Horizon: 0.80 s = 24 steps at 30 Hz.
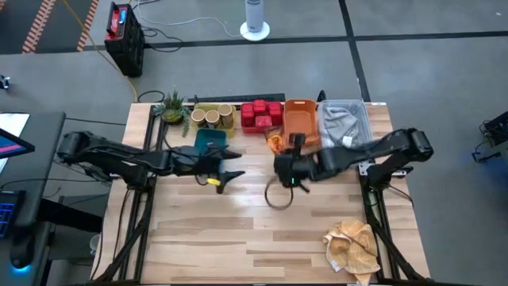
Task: Sort spices by type
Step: Put the orange seasoning bag into the orange bin
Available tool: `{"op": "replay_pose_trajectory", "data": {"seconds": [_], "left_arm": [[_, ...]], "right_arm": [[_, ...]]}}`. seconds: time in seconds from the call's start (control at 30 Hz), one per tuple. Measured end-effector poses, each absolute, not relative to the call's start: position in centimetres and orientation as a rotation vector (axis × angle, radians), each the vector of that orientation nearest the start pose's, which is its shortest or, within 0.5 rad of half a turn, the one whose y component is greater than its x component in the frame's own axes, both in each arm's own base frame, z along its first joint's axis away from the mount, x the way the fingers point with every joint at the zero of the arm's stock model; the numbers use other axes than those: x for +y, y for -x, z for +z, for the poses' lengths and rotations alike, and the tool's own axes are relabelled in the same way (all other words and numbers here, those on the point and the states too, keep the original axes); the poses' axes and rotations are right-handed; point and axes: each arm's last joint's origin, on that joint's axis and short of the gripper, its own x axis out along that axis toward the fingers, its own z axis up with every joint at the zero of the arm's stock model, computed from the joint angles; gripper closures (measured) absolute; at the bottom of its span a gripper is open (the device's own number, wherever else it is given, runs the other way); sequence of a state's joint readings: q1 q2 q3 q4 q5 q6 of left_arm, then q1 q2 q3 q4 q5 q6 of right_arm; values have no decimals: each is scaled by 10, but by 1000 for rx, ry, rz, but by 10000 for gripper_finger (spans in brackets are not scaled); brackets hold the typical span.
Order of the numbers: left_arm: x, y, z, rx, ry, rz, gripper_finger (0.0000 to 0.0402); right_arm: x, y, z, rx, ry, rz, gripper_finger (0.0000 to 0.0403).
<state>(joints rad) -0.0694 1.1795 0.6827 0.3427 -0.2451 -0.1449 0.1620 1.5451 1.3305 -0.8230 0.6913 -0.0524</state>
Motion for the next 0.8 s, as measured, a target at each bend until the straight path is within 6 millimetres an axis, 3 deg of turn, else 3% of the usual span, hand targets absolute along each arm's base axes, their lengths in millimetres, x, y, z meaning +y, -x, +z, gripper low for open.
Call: {"op": "replay_pose_trajectory", "data": {"seconds": [0.17,0.33,0.6,0.8], "left_arm": [[-8,-283,253,58,288,196,113],[0,-296,247,-50,386,214,113],[14,-302,254,-114,418,257,113],[16,-304,259,-120,369,262,113]], "right_arm": [[76,-314,272,925,694,-596,356],[103,-320,247,894,874,-679,355],[116,-330,217,880,1006,-755,354],[119,-339,215,852,1042,-782,354]]}}
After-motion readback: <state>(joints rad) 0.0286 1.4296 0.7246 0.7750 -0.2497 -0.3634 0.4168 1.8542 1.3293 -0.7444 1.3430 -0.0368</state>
